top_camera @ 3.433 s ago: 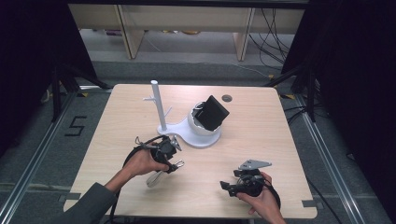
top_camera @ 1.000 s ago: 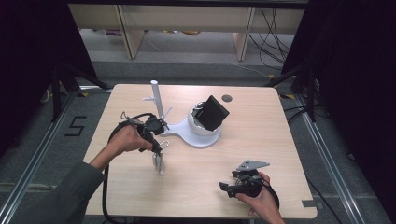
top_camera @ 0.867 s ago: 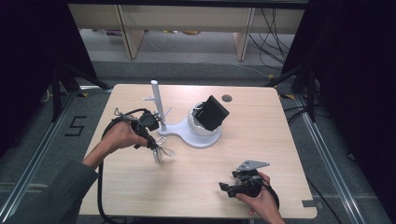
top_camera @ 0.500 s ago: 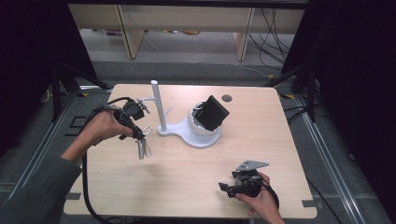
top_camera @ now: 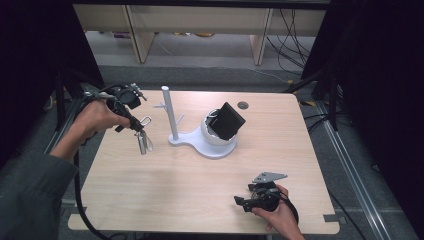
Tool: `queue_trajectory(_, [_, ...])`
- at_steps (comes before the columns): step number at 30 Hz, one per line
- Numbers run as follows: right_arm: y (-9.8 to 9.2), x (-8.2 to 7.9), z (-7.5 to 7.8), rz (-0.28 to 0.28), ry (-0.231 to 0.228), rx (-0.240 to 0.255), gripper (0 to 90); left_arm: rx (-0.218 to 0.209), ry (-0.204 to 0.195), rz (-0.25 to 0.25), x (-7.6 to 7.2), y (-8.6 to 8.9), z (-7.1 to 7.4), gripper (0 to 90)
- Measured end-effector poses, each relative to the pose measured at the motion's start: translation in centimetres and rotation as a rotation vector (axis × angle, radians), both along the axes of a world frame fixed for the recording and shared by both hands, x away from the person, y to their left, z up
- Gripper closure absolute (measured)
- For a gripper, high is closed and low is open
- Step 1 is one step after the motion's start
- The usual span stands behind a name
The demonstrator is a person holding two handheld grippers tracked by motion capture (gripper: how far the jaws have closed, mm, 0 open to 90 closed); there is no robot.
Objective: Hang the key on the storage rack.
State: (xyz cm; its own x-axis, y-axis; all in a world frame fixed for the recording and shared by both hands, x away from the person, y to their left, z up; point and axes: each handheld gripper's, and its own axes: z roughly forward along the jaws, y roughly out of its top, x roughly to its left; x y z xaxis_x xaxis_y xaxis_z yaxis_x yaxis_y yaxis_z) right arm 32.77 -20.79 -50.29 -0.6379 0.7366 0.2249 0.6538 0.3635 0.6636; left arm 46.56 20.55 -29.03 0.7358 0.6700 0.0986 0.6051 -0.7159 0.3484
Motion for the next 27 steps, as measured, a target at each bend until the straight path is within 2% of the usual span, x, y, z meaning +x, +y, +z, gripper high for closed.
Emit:
queue_trajectory(1, [0.1,0.0,-0.1,-0.012,-0.012,0.016,26.9,-0.010,-0.003,0.017,0.2,0.0,0.2,75.1])
queue_trajectory(3, [0.0,0.0,0.0,0.002,-0.009,-0.011,26.9,-0.008,-0.006,0.020,0.6,0.0,0.5,75.1])
queue_trajectory(6, [0.1,0.0,-0.1,-0.010,-0.011,0.006,27.0,-0.021,-0.026,0.034,1.2,0.2,1.0,75.1])
queue_trajectory(8, [0.1,0.0,-0.1,-0.007,-0.015,0.006,26.9,-0.028,-0.022,0.042,1.4,0.3,1.0,75.1])
queue_trajectory(9, [-0.1,0.1,0.0,0.009,-0.004,-0.013,26.9,-0.023,-0.045,0.026,1.7,0.4,1.0,75.1])
queue_trajectory(12, [0.0,0.0,0.1,0.006,0.006,-0.015,26.9,-0.033,-0.036,0.035,1.9,0.4,1.0,75.1])
queue_trajectory(13, [0.2,-0.1,0.0,-0.004,0.006,-0.002,26.9,-0.030,-0.039,0.035,2.0,0.3,1.0,75.1])
queue_trajectory(15, [0.1,0.0,0.0,0.020,0.004,-0.012,26.9,-0.028,-0.038,0.028,2.2,0.2,1.0,75.1])
queue_trajectory(17, [0.1,0.0,0.0,0.026,0.020,0.005,26.9,-0.024,-0.041,0.029,2.3,-0.1,1.0,75.1])
queue_trajectory(18, [0.1,0.0,0.0,0.016,0.020,0.008,27.0,-0.029,-0.019,0.037,2.3,-0.2,1.0,75.1])
queue_trajectory(19, [0.0,0.1,0.0,0.028,0.009,0.000,27.0,-0.029,-0.020,0.034,2.3,-0.4,0.9,75.1])
queue_trajectory(20, [0.1,0.0,0.0,0.018,0.025,0.003,26.9,-0.023,-0.023,0.034,2.4,-0.6,1.0,75.1])
queue_trajectory(21, [0.1,0.1,0.0,0.030,0.015,-0.001,26.9,-0.029,-0.014,0.041,2.4,-0.7,0.9,75.0])
queue_trajectory(24, [0.1,0.0,0.0,0.021,0.019,0.002,26.9,-0.015,-0.019,0.035,2.8,-1.0,1.0,75.1])
queue_trajectory(25, [0.1,0.0,0.0,0.019,0.004,-0.007,26.9,-0.029,-0.021,0.045,2.9,-1.2,1.0,75.1])
queue_trajectory(26, [0.2,-0.2,0.1,0.004,0.021,-0.013,26.9,-0.035,-0.025,0.050,3.0,-1.3,1.0,75.0])
queue_trajectory(27, [0.2,-0.2,0.0,0.003,0.013,-0.010,26.9,-0.034,-0.016,0.045,3.1,-1.2,1.0,75.1])
